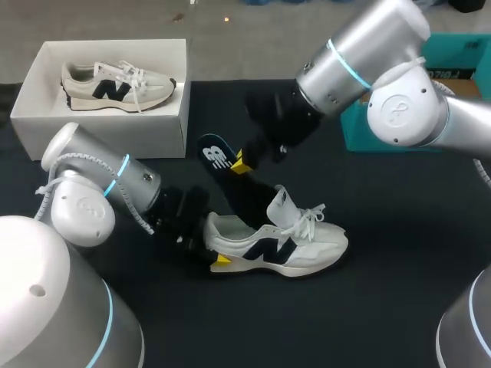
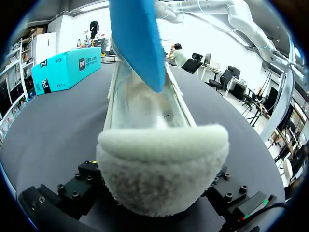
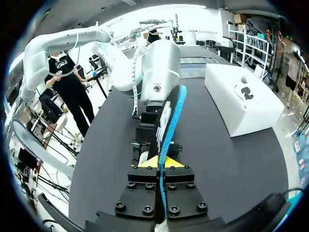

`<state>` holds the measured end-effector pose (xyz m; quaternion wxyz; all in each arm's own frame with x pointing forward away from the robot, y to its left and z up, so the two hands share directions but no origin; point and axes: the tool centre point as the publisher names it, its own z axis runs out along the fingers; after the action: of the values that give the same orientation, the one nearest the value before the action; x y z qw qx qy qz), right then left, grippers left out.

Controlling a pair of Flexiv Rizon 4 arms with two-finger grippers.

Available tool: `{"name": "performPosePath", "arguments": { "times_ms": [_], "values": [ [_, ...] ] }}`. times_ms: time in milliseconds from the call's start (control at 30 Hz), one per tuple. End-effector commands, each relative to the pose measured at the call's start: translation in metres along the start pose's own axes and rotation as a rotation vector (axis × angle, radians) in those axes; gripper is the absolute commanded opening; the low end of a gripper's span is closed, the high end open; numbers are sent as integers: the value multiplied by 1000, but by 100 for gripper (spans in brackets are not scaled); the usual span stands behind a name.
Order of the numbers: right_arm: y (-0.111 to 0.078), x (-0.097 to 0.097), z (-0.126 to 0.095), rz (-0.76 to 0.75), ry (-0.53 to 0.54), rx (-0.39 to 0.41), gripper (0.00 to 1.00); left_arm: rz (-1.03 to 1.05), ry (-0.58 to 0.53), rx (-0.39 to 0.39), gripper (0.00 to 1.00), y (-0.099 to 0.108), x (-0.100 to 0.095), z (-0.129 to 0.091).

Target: Take the shoe out of the shoebox, open the shoe tongue, remove and reinsert the insole, then place the shoe into the shoebox

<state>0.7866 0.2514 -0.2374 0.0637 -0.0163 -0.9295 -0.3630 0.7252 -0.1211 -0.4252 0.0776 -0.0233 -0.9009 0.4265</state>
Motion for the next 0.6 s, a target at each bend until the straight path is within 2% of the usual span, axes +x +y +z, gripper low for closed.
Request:
{"name": "performPosePath", "arguments": {
  "times_ms": [33, 200, 333, 400, 600],
  "values": [
    [16, 1, -12, -12, -23, -8, 0, -1, 2, -2, 0, 6, -3, 6],
    [38, 6, -30, -37, -54, -58, 0, -1, 2, -2, 0, 6, -3, 6],
    [47, 15, -41, -62, -73, -90, 0, -1, 2, -2, 0, 6, -3, 6],
    [49, 20, -47, -91, -91, -112, 0, -1, 2, -2, 0, 6, -3, 6],
    [49, 20, -47, -91, -91, -112, 0, -1, 2, -2, 0, 6, -3, 6]
  ]
}}
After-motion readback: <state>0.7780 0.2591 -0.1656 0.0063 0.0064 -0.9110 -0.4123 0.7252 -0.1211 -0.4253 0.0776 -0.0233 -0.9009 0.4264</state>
